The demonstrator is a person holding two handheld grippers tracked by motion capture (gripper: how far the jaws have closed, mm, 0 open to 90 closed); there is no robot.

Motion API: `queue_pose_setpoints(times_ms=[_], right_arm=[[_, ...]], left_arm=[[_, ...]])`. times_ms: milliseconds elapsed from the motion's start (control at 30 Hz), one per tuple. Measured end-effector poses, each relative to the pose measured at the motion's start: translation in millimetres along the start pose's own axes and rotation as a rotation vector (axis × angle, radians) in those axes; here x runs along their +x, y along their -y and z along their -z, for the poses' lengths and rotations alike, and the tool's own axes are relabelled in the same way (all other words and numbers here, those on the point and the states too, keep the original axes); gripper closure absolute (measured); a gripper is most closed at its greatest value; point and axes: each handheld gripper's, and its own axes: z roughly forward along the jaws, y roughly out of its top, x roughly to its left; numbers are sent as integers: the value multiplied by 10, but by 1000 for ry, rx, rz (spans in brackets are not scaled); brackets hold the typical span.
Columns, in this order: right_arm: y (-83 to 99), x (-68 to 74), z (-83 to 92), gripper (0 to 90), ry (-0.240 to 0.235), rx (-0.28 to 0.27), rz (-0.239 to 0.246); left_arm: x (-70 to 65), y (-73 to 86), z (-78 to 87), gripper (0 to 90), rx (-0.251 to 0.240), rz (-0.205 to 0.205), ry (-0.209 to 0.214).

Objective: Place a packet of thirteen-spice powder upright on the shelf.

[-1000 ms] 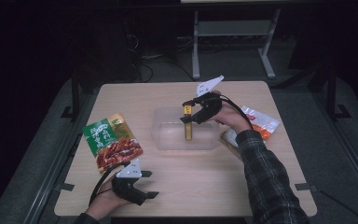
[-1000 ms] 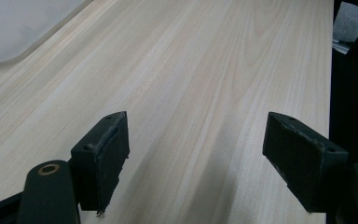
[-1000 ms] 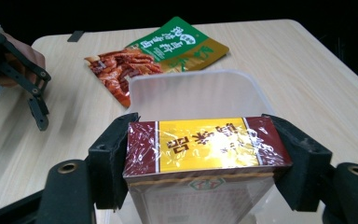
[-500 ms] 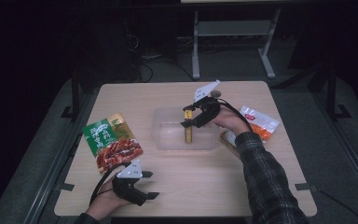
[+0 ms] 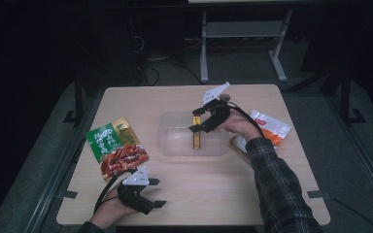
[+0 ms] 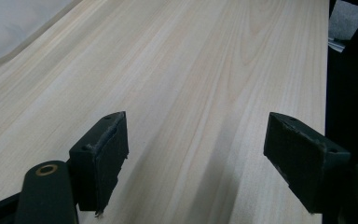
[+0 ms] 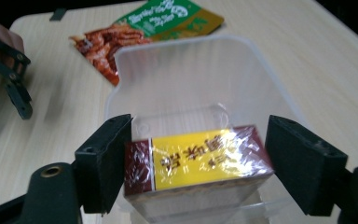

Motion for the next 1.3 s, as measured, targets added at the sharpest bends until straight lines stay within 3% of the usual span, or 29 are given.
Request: queue_pose_setpoints(times_ms=[233, 400, 633, 667, 733, 767, 1000, 1067, 1300], right_arm=[[-127, 121, 225, 185, 58, -51, -9], [-187, 237, 346, 167, 77, -49, 7], [-211, 465, 490, 173, 150, -40, -25], [-187, 537, 517, 173, 185, -22, -29], [-169, 578, 530, 172, 198, -21, -27], [-120, 659, 550, 173, 220, -27, -42], [29, 857, 559, 172, 238, -35, -61], [100, 933, 544, 172, 222, -41, -80], [350, 1213, 523, 182, 270, -52, -105]], left_arm=[[-2, -11, -6, 190, -15, 11, -3], [19, -15, -1, 177, -15, 25, -1], [37, -23, 6, 169, -13, 26, -3], [40, -22, 6, 170, -14, 24, -4], [42, -20, 4, 172, -8, 21, -5], [50, -23, 4, 180, 7, -5, -10], [46, -25, -20, 188, 15, -6, -6], [51, -25, -23, 191, 16, -8, -6], [45, -27, -31, 200, 22, -9, -6]])
